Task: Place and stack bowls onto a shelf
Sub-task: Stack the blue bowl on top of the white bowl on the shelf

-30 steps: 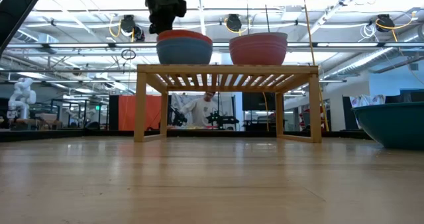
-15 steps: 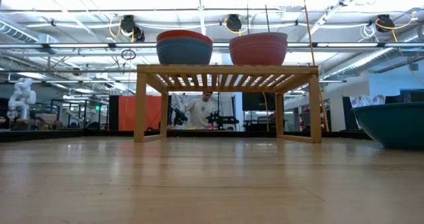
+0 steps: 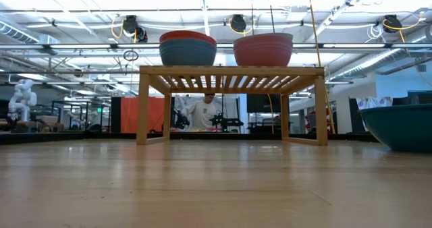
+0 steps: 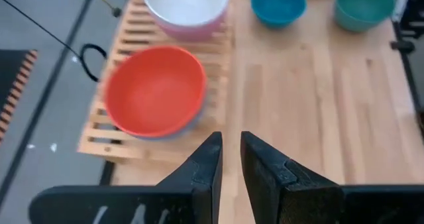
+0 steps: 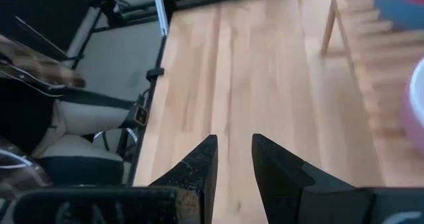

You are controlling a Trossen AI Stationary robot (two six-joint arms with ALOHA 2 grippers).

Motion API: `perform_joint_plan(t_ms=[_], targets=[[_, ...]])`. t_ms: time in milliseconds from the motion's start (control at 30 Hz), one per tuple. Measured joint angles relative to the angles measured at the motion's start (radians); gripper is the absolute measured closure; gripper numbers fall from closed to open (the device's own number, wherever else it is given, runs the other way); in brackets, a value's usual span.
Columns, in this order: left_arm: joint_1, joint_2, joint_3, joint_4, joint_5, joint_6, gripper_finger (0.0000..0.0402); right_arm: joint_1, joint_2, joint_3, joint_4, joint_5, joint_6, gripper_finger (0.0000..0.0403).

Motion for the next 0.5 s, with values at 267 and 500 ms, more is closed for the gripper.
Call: perform_joint_plan(t_ms=[267,500], targets=[[-0.110,-0.123,-0.260,-0.002,0.000,-0.081,0.0339,0.116,0.001,-0.034,-0.048,0.031,0.213,0.0316],[-0.167,-0.236,-0.418,0.002,-0.067,-0.132,0.0339,0.209,0.001,-0.164,-0.049,0.040,0.429,0.0316]])
